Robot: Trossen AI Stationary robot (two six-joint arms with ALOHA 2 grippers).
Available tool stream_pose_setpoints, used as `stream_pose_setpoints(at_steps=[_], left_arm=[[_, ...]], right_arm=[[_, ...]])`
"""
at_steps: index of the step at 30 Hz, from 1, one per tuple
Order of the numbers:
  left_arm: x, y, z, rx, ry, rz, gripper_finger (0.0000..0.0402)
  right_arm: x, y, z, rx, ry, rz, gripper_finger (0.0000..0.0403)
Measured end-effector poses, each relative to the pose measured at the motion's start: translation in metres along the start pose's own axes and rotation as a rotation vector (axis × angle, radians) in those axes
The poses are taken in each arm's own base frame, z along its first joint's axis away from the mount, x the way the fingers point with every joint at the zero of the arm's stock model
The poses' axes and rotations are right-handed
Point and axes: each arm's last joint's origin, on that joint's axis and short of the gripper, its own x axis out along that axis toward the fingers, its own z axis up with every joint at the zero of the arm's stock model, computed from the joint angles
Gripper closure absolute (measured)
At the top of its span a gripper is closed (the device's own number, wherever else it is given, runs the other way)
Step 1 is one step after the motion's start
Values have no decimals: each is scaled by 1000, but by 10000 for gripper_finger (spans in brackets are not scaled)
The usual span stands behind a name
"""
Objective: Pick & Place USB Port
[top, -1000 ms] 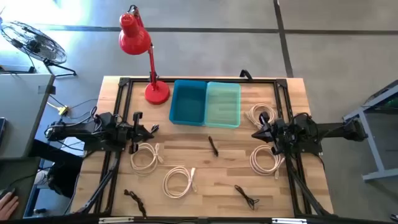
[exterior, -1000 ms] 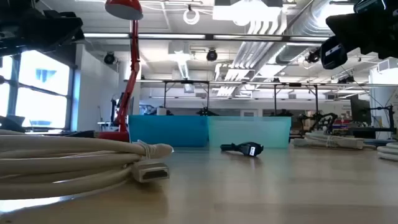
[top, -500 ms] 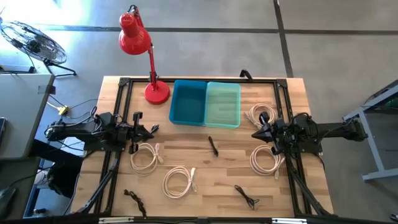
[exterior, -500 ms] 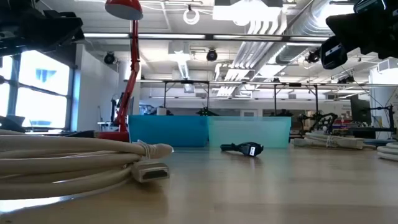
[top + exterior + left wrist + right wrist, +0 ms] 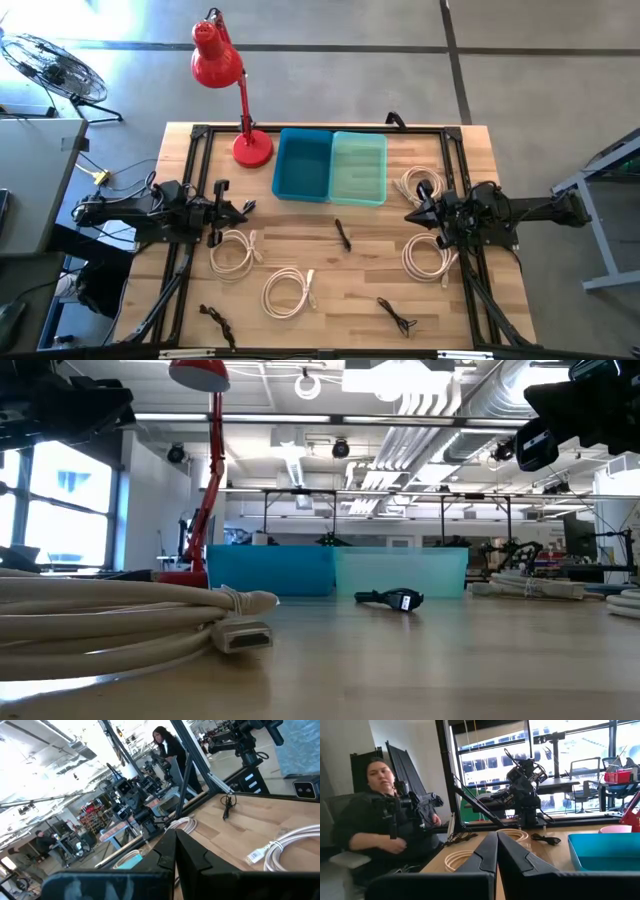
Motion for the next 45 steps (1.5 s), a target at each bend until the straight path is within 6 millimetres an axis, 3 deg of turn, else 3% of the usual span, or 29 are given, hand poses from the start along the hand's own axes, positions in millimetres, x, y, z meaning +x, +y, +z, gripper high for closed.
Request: stream_pose_setpoints(at_steps=[32,38,45], left_arm=[[0,0,0,0,0,0,400],[0,1,-1,203,33,44,400],[0,2,-1,224,38,49,400]], right_arm=[[0,0,0,0,0,0,402],[0,0,0,-14,0,-1,402],[0,-1,1,-71,-9,-24,402]])
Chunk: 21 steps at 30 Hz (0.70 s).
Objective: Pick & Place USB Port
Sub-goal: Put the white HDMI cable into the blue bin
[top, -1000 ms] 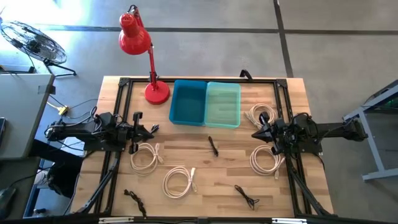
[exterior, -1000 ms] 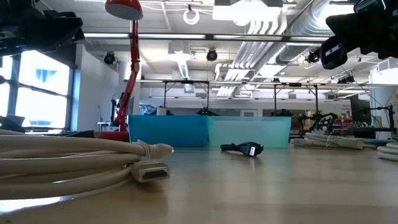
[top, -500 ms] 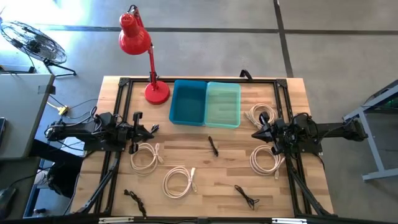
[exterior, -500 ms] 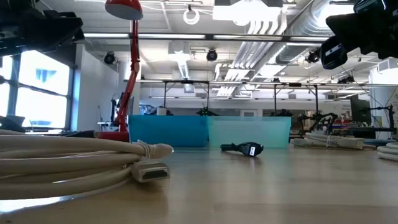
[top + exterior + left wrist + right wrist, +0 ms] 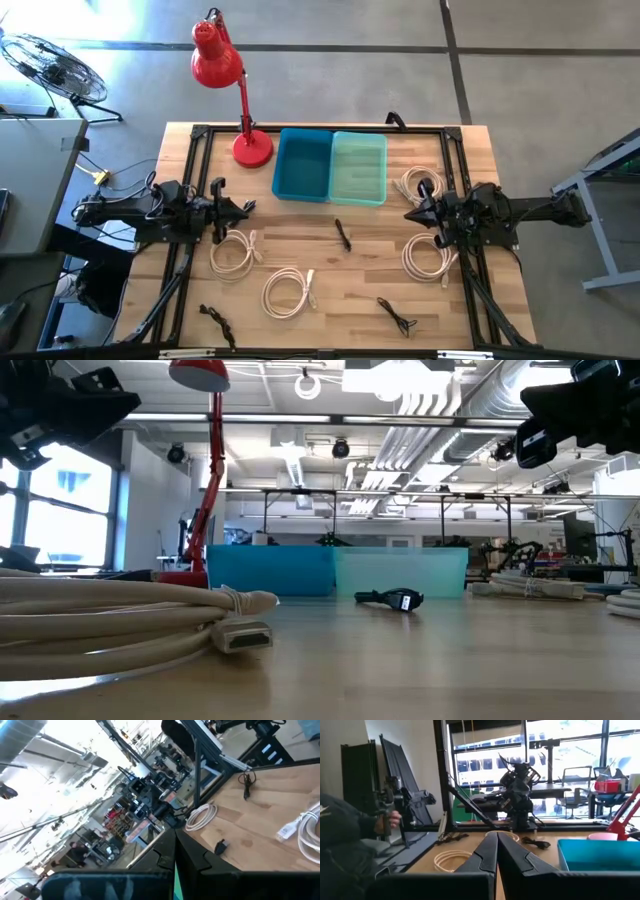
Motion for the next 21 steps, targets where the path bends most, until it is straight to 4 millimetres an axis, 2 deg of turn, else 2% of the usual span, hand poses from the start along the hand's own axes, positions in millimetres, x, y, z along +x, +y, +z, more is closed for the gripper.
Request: stream_pose_setpoints(at_steps=[5,14,19,21], left_arm=[[0,0,1,-117,-19,-20,400],[-1,5,4,-120,1,30,400],[-1,6,4,-85,32,69,400],[-1,6,3,-95,47,63,400]], right_arm=[[0,0,4,-13,-41,1,402],[0,1,4,-106,-42,4,402],[0,-4,4,-196,-44,-146,402],[0,-4,5,-233,-49,-151,402]])
